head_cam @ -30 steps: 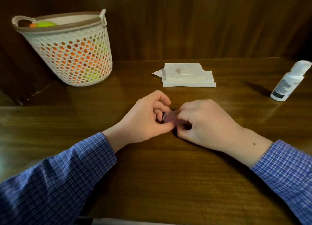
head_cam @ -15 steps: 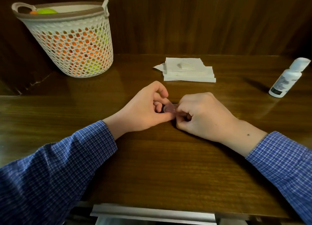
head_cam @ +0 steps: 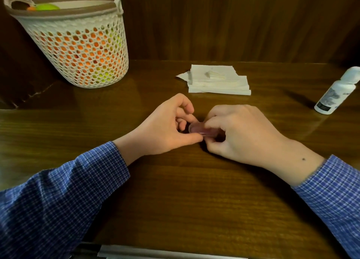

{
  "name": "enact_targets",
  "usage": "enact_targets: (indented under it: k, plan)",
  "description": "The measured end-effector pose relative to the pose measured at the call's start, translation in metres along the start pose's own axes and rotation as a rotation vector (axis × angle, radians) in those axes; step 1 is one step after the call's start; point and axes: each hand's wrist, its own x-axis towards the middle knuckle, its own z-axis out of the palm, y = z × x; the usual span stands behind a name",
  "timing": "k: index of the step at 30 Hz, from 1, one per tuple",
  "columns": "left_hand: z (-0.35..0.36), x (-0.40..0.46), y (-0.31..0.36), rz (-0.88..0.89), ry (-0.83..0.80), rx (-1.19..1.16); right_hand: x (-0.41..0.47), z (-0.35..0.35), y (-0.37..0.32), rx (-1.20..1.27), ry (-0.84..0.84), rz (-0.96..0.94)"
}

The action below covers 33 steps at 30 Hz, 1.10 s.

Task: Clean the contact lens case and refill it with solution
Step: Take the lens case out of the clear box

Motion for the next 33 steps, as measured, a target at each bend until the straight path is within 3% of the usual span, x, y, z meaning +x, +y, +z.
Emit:
enact_targets:
  k: [11,20,26,33]
  plan:
    - [0.001,0.002,-0.001,-0.042,0.008,-0.057,0.004,0.005,-0.006,-0.066,0.059,-0.008]
    - [0.001,0.002,-0.001,-0.04,-0.031,0.011,-0.003,0.002,0.016,0.23,0.083,0.016]
    - [0.001,0.003,-0.001,-0.074,-0.043,0.019,-0.001,0.017,0.03,0.437,0.267,0.209]
    - [0.003,0.003,-0.001,-0.092,0.005,0.02,0.007,0.03,0.04,0.557,0.318,0.386]
